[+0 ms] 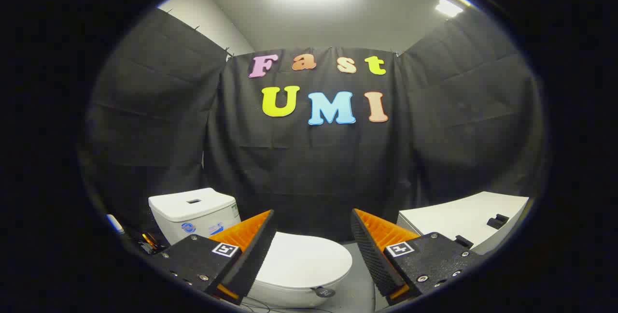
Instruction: Open the toilet lid.
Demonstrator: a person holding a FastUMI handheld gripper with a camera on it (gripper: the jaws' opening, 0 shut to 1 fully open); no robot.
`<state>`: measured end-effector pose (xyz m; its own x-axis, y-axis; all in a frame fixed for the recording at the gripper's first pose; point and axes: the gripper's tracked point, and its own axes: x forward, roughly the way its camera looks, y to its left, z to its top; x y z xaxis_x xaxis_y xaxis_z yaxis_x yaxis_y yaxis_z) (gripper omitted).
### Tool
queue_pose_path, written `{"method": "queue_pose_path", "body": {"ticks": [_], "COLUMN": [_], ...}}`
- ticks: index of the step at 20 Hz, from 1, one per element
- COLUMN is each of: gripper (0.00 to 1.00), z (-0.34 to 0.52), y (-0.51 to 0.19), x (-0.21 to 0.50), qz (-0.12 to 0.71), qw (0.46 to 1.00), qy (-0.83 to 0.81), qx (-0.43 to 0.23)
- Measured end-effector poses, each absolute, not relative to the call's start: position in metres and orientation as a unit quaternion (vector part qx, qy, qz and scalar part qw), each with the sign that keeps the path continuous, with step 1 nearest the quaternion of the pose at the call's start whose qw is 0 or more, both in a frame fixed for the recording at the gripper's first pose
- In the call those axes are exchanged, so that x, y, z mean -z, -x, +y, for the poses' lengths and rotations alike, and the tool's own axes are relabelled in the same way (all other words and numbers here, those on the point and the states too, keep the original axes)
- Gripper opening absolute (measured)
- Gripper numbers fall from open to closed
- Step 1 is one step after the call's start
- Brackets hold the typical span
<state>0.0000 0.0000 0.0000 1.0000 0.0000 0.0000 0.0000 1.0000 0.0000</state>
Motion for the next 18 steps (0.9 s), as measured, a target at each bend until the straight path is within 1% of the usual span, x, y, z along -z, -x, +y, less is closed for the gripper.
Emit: {"method": "queue_pose_path", "body": {"ticks": [18], "gripper": [0.95], "z": [-0.011], "y": [0.000], "x": [-0.003], "qz": [-0.014], "qw": [1.000], "qy": [-0.009], "qx": [0.020]}}
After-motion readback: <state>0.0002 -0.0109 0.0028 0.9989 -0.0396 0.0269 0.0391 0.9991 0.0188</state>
